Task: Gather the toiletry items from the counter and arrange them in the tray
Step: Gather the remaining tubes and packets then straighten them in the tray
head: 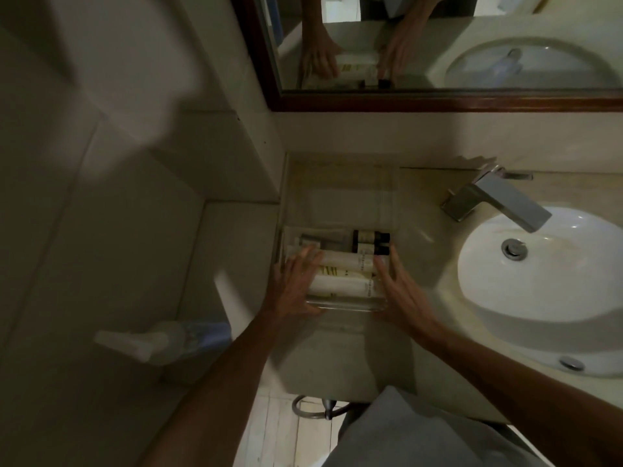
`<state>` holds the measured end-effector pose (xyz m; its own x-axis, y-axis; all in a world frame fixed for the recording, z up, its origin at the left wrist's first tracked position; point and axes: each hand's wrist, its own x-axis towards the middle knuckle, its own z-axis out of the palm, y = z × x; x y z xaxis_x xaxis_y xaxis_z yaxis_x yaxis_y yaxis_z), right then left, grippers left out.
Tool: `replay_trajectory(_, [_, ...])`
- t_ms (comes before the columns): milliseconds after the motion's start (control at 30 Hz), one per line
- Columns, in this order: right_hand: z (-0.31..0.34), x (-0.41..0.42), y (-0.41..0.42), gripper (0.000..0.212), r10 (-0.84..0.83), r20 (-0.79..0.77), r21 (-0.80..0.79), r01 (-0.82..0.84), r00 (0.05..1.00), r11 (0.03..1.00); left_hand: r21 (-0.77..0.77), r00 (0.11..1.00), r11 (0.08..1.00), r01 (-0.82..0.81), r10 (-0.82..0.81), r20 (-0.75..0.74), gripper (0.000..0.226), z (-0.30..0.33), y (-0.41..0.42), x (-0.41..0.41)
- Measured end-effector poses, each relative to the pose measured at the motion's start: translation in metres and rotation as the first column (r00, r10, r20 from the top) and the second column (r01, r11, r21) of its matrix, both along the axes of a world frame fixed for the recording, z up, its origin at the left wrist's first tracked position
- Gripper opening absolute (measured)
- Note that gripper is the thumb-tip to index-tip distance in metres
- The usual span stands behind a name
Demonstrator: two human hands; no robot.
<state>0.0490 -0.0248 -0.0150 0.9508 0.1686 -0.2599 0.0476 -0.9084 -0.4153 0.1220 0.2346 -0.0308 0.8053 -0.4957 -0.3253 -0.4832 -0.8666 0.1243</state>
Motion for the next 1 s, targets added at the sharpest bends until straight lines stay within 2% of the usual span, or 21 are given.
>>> replay_trajectory(133, [0.0, 0.01, -0.004, 0.128, -0.011, 0.026, 0.031, 0.01, 1.0, 0.999, -0.022, 0.999, 0.999, -0.04, 0.039, -0.037, 0.133, 0.001, -0.003, 0.008])
replay_trajectory(267, [-0.003, 0.018, -0.008, 0.128, -0.029, 0.018, 0.007, 0.028, 0.999, 1.0, -0.111, 0.996, 0.99, -0.086, 0.084, -0.023, 0.128, 0.004, -0.004, 0.012])
replay_trajectory(400, [-0.002, 0.02, -0.004, 0.113, -0.047, 0.092, -0.094, 0.056, 0.995, 0.994, -0.146, 0.986, 0.981, -0.127, 0.141, 0.086, 0.114, 0.007, -0.001, 0.009])
replay_trajectory(533, [0.001, 0.022, -0.004, 0.088, -0.048, 0.191, -0.084, 0.065, 0.98, 0.994, -0.251, 0.966, 0.964, -0.084, 0.14, 0.217, 0.083, 0.005, 0.005, 0.0])
replay_trajectory(633, [0.002, 0.027, -0.007, 0.065, 0.021, 0.246, -0.126, 0.011, 0.969, 0.992, -0.275, 0.956, 0.961, -0.008, 0.088, 0.279, 0.058, 0.006, -0.002, 0.002])
replay_trajectory(700, [0.001, 0.035, -0.01, 0.054, 0.082, 0.26, -0.189, -0.033, 0.962, 0.981, -0.275, 0.956, 0.961, 0.008, 0.073, 0.283, 0.049, 0.006, -0.008, 0.009])
replay_trajectory(867, [0.005, 0.057, -0.016, 0.05, 0.11, 0.254, -0.265, -0.04, 0.961, 0.964, -0.27, 0.956, 0.963, -0.021, 0.098, 0.275, 0.045, 0.005, -0.015, 0.027])
replay_trajectory(1000, [0.009, 0.068, -0.016, 0.05, 0.097, 0.262, -0.269, -0.023, 0.96, 0.963, -0.279, 0.933, 0.96, 0.008, 0.093, 0.347, 0.041, 0.007, -0.017, 0.04])
